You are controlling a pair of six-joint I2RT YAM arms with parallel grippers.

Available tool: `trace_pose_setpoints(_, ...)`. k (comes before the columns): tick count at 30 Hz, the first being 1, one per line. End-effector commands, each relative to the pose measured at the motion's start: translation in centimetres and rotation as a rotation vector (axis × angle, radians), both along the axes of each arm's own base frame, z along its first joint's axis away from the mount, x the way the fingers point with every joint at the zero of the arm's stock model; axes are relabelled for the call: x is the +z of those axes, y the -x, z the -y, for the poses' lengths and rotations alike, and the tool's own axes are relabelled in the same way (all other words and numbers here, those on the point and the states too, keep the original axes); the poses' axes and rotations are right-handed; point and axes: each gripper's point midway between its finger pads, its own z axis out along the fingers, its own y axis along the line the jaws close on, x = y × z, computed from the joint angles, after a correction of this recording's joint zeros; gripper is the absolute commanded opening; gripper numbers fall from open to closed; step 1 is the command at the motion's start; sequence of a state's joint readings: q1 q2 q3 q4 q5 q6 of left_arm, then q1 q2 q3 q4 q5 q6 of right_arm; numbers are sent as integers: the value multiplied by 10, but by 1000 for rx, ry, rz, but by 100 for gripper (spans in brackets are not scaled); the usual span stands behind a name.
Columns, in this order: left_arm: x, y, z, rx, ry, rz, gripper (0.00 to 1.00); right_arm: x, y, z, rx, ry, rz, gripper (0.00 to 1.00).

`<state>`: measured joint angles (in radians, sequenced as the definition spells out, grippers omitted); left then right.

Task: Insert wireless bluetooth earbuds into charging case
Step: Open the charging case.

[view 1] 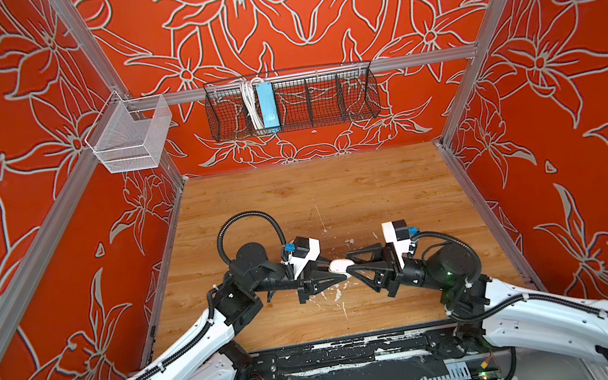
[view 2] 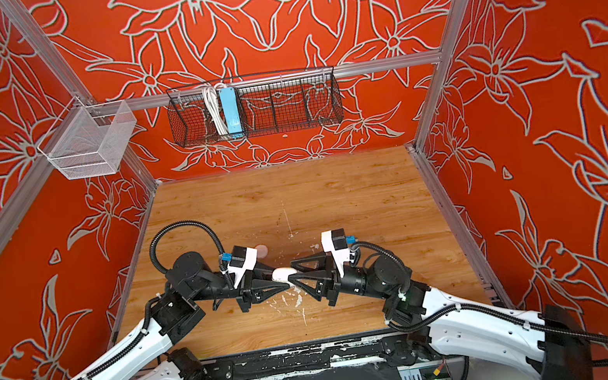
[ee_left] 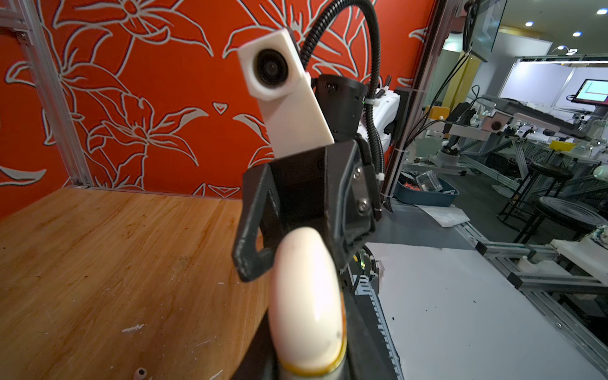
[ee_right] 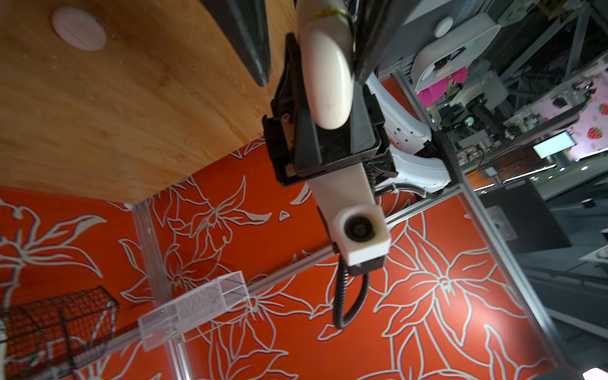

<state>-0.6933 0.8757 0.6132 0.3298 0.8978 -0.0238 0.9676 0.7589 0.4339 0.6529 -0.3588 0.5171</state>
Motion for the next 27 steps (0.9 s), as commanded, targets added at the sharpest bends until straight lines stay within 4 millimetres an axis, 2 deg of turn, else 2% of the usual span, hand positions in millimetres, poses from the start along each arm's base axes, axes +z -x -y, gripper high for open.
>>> trace_pose_setpoints(1, 2, 9, 2, -55, -4, 47, 1, 0, -20, 11, -135, 47, -45, 47)
trace_pose_setpoints(7, 1, 12, 2, -61, -9, 57, 0, -7, -24, 3, -126, 84, -62, 50)
trace_pose_setpoints(15, 3, 16, 0, -65, 1, 78, 0, -24, -44, 0, -214, 154, -122, 50)
trace_pose_setpoints(22, 3, 15, -4, -23, 19, 104, 0, -48, -67, 20, -389, 265, -209, 50)
trace_pose_setpoints(27, 0, 5, -4, 36, 9, 91, 0, -36, -69, 47, -487, 252, -232, 55)
